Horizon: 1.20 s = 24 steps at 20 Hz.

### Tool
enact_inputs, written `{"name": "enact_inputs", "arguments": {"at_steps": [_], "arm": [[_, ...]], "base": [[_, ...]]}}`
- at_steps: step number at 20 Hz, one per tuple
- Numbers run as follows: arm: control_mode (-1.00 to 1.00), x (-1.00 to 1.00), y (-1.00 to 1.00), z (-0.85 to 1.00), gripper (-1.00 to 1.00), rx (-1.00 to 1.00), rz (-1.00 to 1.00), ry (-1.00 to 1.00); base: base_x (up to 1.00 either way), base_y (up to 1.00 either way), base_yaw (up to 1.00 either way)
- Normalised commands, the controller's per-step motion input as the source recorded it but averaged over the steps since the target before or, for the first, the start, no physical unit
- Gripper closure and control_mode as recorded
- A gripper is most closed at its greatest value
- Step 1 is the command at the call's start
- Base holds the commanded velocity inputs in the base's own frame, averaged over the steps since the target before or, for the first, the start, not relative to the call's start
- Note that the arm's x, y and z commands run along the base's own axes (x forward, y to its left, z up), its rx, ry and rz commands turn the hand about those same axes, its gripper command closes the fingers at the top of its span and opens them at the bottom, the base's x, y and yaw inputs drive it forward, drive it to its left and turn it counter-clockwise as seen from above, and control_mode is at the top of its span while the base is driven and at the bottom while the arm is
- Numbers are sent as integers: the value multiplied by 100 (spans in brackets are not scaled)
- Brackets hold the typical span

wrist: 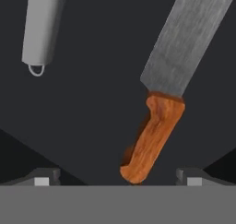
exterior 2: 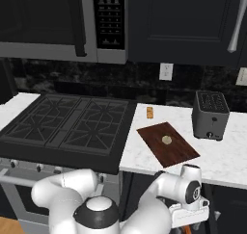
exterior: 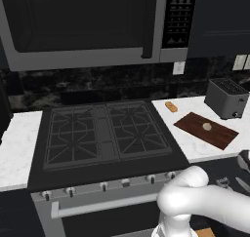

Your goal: Place the appropriate cutting tool for cutting the garlic skin on the cutting board.

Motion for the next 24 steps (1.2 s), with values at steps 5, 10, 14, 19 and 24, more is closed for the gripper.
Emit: {"name": "enact_inputs", "arguments": {"at_steps": [5,10,14,19,24], "arm": [[-100,15,0,-25,-100,2,0,0],[-100,29,0,-30,-100,1,0,0],[-100,8,0,-35,-100,0,0,-2],[-100,1,1,-44,-100,0,0,0],[-100,1,8,-41,-100,0,0,0]], "base": [[0,0,0],[0,0,0],[0,0,0],[0,0,0],[0,0,0]]}}
